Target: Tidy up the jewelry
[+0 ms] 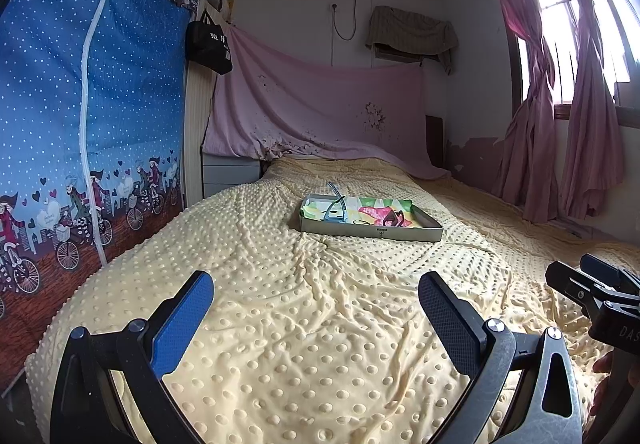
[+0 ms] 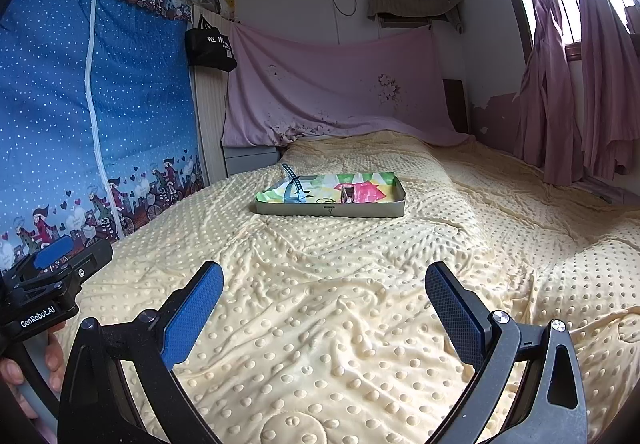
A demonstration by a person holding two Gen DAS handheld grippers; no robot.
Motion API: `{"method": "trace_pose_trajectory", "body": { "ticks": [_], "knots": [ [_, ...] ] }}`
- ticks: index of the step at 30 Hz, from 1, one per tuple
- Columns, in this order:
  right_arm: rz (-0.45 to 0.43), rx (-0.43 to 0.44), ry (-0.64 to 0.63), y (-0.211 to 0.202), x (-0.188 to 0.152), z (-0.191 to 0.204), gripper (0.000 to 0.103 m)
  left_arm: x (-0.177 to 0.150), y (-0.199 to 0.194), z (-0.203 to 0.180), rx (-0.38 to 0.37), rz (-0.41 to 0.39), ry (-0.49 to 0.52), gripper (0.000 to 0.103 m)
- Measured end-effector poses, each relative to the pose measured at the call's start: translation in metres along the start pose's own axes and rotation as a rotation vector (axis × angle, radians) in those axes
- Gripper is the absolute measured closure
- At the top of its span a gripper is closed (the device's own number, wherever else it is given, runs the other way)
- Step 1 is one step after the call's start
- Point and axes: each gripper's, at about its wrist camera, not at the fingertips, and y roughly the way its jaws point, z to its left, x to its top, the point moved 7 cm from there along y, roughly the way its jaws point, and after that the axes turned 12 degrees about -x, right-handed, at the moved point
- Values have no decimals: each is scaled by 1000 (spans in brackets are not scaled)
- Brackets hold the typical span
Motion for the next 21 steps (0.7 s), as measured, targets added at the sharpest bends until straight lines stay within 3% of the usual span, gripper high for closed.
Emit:
{"method": "trace_pose_trajectory", "body": {
  "ticks": [21],
  "knots": [
    [4, -1, 2, 1, -2, 0, 4, -4, 0, 0, -3, 5, -1, 0]
  ]
}}
